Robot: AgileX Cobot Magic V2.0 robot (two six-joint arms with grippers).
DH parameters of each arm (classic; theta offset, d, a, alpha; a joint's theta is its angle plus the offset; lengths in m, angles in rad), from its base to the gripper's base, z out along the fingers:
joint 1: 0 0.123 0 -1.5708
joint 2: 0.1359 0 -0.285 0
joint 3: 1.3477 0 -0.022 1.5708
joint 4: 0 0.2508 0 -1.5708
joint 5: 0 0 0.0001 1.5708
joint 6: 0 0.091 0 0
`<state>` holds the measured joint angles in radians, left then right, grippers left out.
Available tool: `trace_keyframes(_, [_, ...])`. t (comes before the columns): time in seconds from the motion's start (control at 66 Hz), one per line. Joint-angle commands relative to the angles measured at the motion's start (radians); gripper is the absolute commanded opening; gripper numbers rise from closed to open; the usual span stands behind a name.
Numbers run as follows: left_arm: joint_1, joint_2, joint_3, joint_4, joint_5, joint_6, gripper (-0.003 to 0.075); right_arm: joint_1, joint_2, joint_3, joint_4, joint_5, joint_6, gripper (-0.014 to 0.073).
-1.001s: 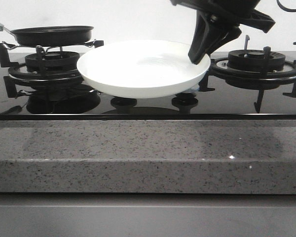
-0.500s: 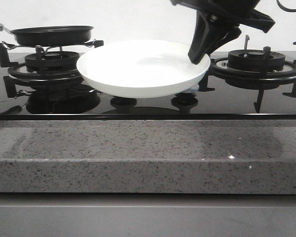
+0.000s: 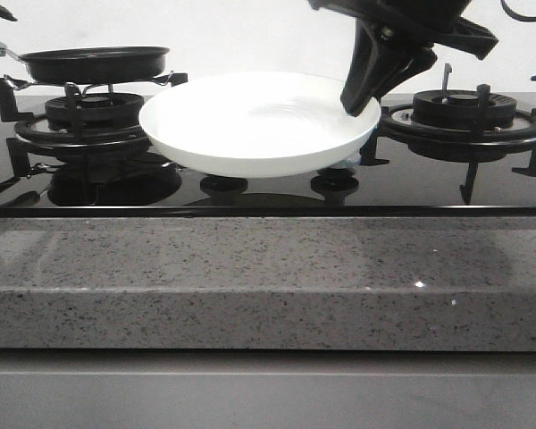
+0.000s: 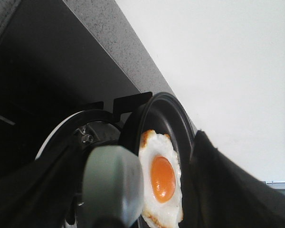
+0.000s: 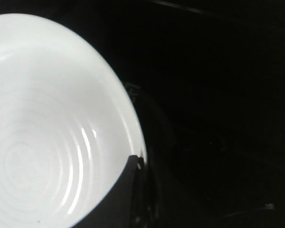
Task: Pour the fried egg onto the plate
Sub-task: 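Grasp the pale green pan handle with the left gripper and lift the pan, then tilt the pan over the held plate with the left gripper, sliding the egg out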
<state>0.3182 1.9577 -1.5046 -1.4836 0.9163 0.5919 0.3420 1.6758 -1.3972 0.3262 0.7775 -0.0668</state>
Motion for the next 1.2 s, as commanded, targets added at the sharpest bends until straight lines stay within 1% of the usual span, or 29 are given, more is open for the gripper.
trace_keyframes(0.0, [-0.003,-0.053,-0.032,-0.067,0.03,0.006,0.0426,-0.006,-0.038,-0.023,0.005,-0.041,-0.003,-0.0069])
trace_keyframes(0.152, [-0.003,-0.053,-0.032,-0.065,0.03,0.006,0.0333,-0.006,-0.038,-0.023,0.005,-0.041,-0.003,-0.0069])
trace_keyframes(0.303, [-0.003,-0.053,-0.032,-0.065,0.033,0.006,0.0219,-0.006,-0.038,-0.023,0.005,-0.041,-0.003,-0.0069])
trace_keyframes(0.349, [-0.003,-0.053,-0.032,-0.065,0.037,0.006,0.0173,-0.006,-0.038,-0.023,0.005,-0.041,-0.003,-0.0069])
trace_keyframes(0.424, [-0.003,-0.053,-0.032,-0.067,0.045,0.006,0.0123,-0.006,-0.038,-0.023,0.005,-0.041,-0.003,-0.0069])
trace_keyframes(0.546, [-0.003,-0.053,-0.032,-0.067,0.047,0.006,0.0058,-0.006,-0.038,-0.023,0.005,-0.041,-0.003,-0.0069])
trace_keyframes(0.728, [-0.003,-0.053,-0.032,-0.069,0.055,0.006,-0.0018,-0.006,-0.038,-0.023,0.005,-0.041,-0.003,-0.0069])
trace_keyframes(0.849, [-0.003,-0.056,-0.032,-0.102,0.072,0.006,-0.002,-0.006,-0.038,-0.023,0.005,-0.041,-0.003,-0.0069])
trace_keyframes(1.031, [-0.003,-0.076,-0.032,-0.218,0.124,0.006,-0.002,-0.006,-0.038,-0.023,0.005,-0.041,-0.003,-0.0069])
trace_keyframes(1.107, [-0.003,-0.097,-0.032,-0.229,0.128,0.052,-0.002,-0.006,-0.038,-0.023,0.005,-0.041,-0.003,-0.0069])
trace_keyframes(1.182, [-0.003,-0.121,-0.032,-0.227,0.126,0.067,-0.002,-0.006,-0.038,-0.023,0.005,-0.041,-0.003,-0.0069])
